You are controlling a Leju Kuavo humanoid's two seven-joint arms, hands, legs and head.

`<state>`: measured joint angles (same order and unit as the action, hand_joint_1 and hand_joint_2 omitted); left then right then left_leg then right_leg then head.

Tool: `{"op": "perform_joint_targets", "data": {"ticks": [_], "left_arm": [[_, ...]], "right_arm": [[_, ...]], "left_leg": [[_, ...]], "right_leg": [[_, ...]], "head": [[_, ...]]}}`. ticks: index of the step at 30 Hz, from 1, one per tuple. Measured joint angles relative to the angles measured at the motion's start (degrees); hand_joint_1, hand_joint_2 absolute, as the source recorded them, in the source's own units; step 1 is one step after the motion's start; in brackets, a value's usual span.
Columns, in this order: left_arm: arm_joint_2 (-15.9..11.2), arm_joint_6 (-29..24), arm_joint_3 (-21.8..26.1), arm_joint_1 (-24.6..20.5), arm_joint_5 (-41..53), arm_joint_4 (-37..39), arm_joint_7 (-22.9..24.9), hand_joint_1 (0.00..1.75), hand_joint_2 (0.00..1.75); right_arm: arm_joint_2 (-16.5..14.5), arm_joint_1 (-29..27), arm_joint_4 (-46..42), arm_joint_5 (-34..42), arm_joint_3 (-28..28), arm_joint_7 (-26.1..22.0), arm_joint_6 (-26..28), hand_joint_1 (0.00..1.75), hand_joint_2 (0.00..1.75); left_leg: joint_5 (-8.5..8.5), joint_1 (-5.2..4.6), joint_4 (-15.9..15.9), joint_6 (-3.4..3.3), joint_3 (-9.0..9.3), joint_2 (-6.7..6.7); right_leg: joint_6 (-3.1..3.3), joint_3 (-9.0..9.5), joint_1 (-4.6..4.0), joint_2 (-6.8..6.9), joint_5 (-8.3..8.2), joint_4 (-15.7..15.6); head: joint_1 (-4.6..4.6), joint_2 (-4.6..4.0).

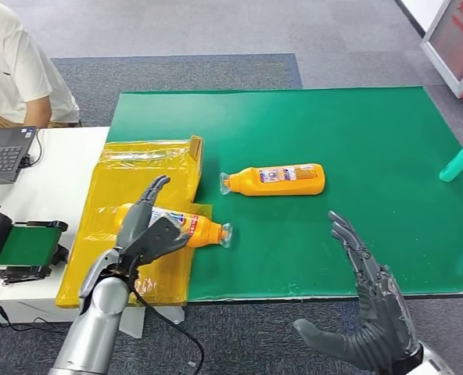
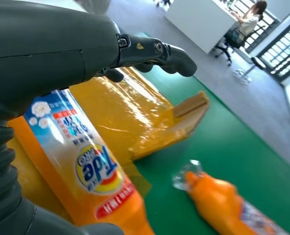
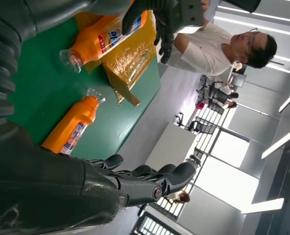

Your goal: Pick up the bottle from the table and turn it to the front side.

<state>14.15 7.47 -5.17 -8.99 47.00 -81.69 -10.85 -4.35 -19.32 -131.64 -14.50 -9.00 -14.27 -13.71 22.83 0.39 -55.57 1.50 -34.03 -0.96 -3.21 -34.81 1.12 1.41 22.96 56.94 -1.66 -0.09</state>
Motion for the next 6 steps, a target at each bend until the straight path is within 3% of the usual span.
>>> {"op": "perform_joint_targets", "data": {"ticks": [6], "left_arm": [[0.3, 6.8, 0.3, 3.9, -20.0, -9.1, -0.1, 0.00, 1.75]], "right_arm": [[0.0, 0.0, -0.1, -0.8, 0.5, -0.2, 0.0, 0.00, 1.75]], "left_leg": [[0.01, 0.00, 0.0, -0.01, 0.00, 0.00]], "right_leg": [[0.00, 0.01, 0.00, 0.00, 0.00, 0.0]], "head": [[-0.01, 0.00]]}}
